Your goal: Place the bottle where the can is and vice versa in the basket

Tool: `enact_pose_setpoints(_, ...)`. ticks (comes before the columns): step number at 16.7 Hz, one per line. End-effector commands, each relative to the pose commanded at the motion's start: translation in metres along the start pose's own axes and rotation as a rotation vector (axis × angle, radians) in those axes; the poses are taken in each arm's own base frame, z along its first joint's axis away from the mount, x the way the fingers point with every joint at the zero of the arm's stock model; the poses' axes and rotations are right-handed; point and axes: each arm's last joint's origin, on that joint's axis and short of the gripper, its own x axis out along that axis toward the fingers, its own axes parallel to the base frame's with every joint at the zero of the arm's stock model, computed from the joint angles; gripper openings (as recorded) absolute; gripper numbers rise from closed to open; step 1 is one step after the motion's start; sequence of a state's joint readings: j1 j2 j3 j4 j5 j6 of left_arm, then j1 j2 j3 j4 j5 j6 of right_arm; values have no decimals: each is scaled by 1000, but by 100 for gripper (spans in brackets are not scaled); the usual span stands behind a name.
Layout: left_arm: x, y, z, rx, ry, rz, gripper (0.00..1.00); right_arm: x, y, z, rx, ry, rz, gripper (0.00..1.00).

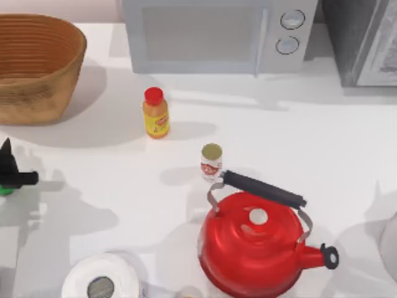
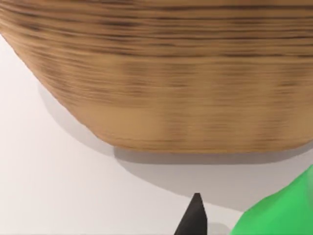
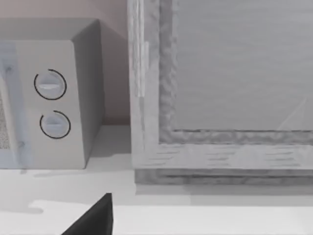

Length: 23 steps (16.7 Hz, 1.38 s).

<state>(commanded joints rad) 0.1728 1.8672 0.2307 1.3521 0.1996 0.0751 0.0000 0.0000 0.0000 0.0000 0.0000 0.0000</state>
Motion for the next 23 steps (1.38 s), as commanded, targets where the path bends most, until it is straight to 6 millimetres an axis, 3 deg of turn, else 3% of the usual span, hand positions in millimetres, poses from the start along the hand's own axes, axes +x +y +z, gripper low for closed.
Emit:
enact_pose_setpoints(4,-7,6,13,-9,-52,63,0,0,0,0,0,0,0,100)
enact_pose_setpoints(7,-11,16,38,-17,-143,155,0,0,0,0,0,0,0,100)
enact_pose_setpoints(14,3,34,139,-31,-319,268,0,0,0,0,0,0,0,100)
enact_pose_setpoints(23,38,8,249,-27,-55,84,0,0,0,0,0,0,0,100)
